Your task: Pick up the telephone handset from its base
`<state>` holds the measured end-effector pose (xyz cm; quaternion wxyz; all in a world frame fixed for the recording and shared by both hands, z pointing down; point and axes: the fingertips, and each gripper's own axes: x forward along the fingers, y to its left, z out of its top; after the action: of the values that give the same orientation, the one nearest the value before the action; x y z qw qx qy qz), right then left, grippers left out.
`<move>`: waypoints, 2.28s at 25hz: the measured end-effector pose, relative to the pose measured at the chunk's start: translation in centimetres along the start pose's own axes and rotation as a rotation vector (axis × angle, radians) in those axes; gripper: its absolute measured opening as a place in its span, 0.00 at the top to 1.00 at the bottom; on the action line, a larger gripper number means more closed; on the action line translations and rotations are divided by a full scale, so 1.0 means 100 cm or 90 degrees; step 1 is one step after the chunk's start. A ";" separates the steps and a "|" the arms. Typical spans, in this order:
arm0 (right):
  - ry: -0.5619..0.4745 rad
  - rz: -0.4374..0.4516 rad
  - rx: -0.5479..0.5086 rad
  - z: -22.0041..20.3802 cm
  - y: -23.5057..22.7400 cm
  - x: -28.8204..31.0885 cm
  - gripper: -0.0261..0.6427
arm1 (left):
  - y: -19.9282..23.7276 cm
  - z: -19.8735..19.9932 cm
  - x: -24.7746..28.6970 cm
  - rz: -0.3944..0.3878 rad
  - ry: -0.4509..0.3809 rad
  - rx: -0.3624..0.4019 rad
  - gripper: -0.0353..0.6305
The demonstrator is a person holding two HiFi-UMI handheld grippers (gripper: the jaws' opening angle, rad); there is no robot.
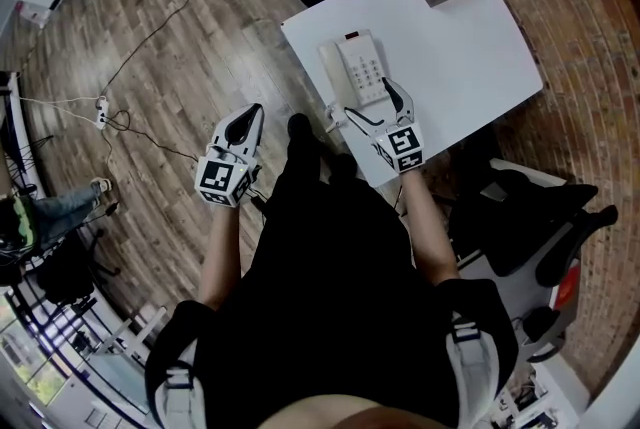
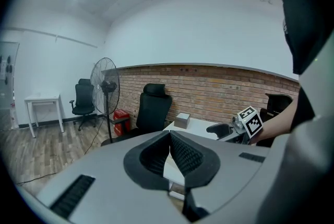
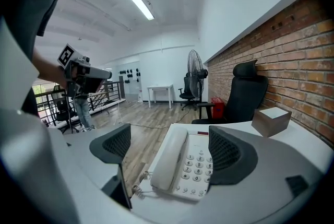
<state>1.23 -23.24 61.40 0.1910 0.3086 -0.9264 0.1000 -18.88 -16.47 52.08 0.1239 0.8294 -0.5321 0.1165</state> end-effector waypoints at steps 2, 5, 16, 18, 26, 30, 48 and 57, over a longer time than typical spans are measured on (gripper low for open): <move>0.007 -0.007 0.005 -0.004 -0.001 0.006 0.28 | 0.007 0.000 0.004 -0.005 0.004 0.001 0.92; 0.018 -0.017 0.011 -0.007 -0.001 0.014 0.28 | 0.018 0.000 0.009 -0.012 0.009 0.000 0.92; 0.058 -0.026 0.016 -0.024 0.001 0.046 0.28 | 0.048 0.003 0.020 -0.020 0.012 0.003 0.92; 0.066 -0.032 0.019 -0.026 0.002 0.053 0.29 | 0.057 0.003 0.020 -0.015 0.015 0.002 0.92; 0.087 -0.028 0.032 -0.042 -0.003 0.077 0.31 | 0.070 0.007 0.030 -0.015 0.017 0.006 0.92; 0.101 -0.025 0.035 -0.048 -0.004 0.088 0.31 | 0.075 0.013 0.035 -0.016 0.015 0.017 0.92; 0.148 -0.055 0.050 -0.076 -0.011 0.117 0.33 | 0.095 0.019 0.049 -0.019 0.017 0.030 0.92; 0.175 -0.057 0.057 -0.083 -0.012 0.126 0.44 | 0.098 0.021 0.057 -0.031 0.021 0.032 0.92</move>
<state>-4.91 -28.36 74.27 0.3061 0.3413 -0.8716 0.1736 -25.34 -25.94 52.78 0.1142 0.8429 -0.5067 0.1403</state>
